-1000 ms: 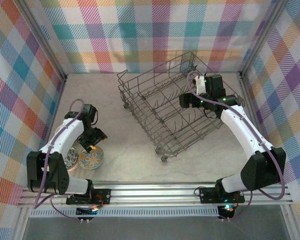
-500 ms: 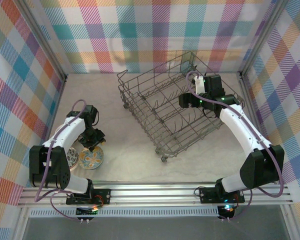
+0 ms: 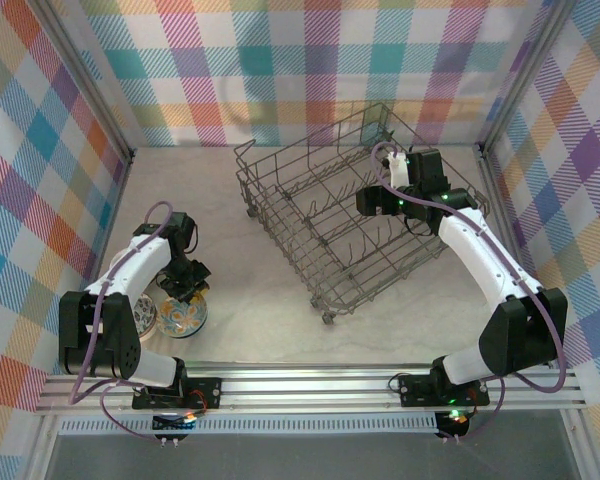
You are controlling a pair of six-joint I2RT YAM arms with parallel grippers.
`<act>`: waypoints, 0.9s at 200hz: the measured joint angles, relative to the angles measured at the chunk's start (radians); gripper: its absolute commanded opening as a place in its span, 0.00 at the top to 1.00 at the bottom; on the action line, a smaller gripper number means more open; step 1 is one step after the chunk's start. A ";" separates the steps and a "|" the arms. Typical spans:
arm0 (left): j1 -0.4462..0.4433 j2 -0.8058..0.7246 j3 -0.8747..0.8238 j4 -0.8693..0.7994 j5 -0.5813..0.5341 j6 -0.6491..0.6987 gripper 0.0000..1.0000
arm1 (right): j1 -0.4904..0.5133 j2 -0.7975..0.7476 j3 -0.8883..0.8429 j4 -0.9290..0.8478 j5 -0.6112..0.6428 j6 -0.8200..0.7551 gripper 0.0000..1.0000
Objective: Load the bowls into the dish rack
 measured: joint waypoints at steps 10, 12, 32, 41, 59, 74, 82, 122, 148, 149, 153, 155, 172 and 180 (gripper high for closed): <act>0.000 -0.003 0.000 -0.003 0.002 0.000 0.85 | 0.000 0.000 0.000 0.002 -0.001 0.004 0.07; 0.000 -0.004 0.000 -0.004 0.002 0.000 0.85 | 0.000 0.000 0.000 0.002 -0.001 0.004 0.07; 0.000 -0.015 0.000 -0.007 0.008 -0.002 0.89 | 0.000 0.000 0.000 0.008 -0.005 0.010 0.07; 0.000 -0.020 0.000 -0.011 0.011 -0.003 0.90 | 0.000 0.000 0.000 0.010 -0.006 0.011 0.07; 0.000 -0.029 0.000 -0.016 0.019 -0.003 0.91 | 0.000 0.000 0.000 0.013 -0.007 0.013 0.07; 0.000 -0.032 0.000 -0.018 0.023 -0.003 0.93 | 0.000 0.000 -0.002 0.014 -0.008 0.014 0.07; 0.000 -0.032 0.000 -0.019 0.026 -0.003 0.94 | 0.000 0.000 -0.005 0.014 -0.008 0.015 0.07; 0.000 -0.049 0.008 -0.025 0.037 -0.004 0.98 | 0.000 0.000 -0.013 0.019 -0.010 0.018 0.07; 0.000 -0.060 0.029 -0.026 0.041 -0.004 1.00 | 0.000 0.000 -0.013 0.021 -0.019 0.018 0.07; 0.000 -0.060 0.031 -0.026 0.041 -0.004 1.00 | 0.000 0.000 -0.013 0.021 -0.019 0.018 0.07; 0.000 -0.061 0.034 -0.025 0.041 -0.004 1.00 | 0.000 0.000 -0.013 0.021 -0.022 0.018 0.07; 0.000 -0.061 0.036 -0.025 0.041 -0.004 1.00 | 0.000 0.000 -0.013 0.021 -0.022 0.018 0.07; 0.000 -0.062 0.056 -0.021 0.047 -0.004 1.00 | 0.000 0.000 -0.013 0.026 -0.029 0.018 0.07; 0.000 -0.062 0.064 -0.021 0.048 -0.005 1.00 | 0.000 0.000 -0.013 0.029 -0.032 0.018 0.07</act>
